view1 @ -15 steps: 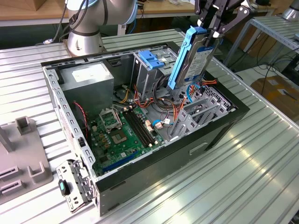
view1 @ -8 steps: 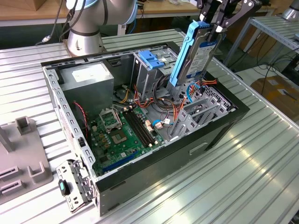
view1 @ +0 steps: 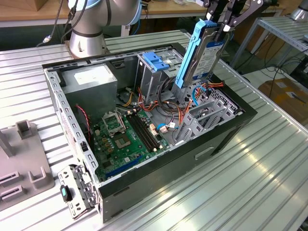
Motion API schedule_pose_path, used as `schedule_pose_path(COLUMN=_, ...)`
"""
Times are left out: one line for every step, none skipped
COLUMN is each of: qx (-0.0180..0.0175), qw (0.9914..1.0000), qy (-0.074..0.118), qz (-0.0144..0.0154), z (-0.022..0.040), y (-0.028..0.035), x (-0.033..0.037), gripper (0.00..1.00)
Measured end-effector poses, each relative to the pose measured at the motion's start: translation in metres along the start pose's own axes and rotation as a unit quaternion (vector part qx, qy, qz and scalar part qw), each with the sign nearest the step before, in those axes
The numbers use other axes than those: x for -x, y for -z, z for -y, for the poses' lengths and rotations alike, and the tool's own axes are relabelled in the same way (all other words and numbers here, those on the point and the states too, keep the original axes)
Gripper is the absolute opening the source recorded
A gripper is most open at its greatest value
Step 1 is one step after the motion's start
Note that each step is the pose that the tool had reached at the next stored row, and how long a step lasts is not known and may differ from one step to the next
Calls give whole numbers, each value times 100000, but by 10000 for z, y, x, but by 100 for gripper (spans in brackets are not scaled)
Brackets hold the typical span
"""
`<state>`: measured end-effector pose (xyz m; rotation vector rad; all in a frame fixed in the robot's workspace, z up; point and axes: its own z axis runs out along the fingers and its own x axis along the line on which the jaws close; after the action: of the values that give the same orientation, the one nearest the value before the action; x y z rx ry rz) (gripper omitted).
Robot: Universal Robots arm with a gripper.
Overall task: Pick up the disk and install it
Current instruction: 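Pick up the disk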
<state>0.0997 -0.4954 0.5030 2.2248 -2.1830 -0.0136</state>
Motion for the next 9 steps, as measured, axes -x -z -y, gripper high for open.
schedule_pose_path(qx=0, qw=100000, qy=-1, qz=-6, z=0, y=1, x=-3, gripper=35)
schedule_pose_path(qx=-2, qw=100000, qy=-3, qz=6, z=-1, y=-1, x=-10, gripper=35)
schedule_pose_path(qx=-1, qw=100000, qy=-5, qz=8, z=-1, y=-1, x=-22, gripper=35)
schedule_pose_path(qx=-2, qw=100000, qy=-2, qz=6, z=-1, y=-1, x=-29, gripper=35)
schedule_pose_path(qx=-1, qw=100000, qy=-2, qz=8, z=-1, y=-1, x=-38, gripper=35)
schedule_pose_path(qx=-2, qw=100000, qy=-3, qz=5, z=-1, y=-1, x=-48, gripper=35)
schedule_pose_path(qx=-2, qw=100000, qy=2, qz=6, z=-1, y=-1, x=-62, gripper=35)
schedule_pose_path(qx=-2, qw=100000, qy=-2, qz=7, z=-2, y=-2, x=-84, gripper=35)
schedule_pose_path(qx=-2, qw=100000, qy=0, qz=4, z=-2, y=-2, x=-107, gripper=35)
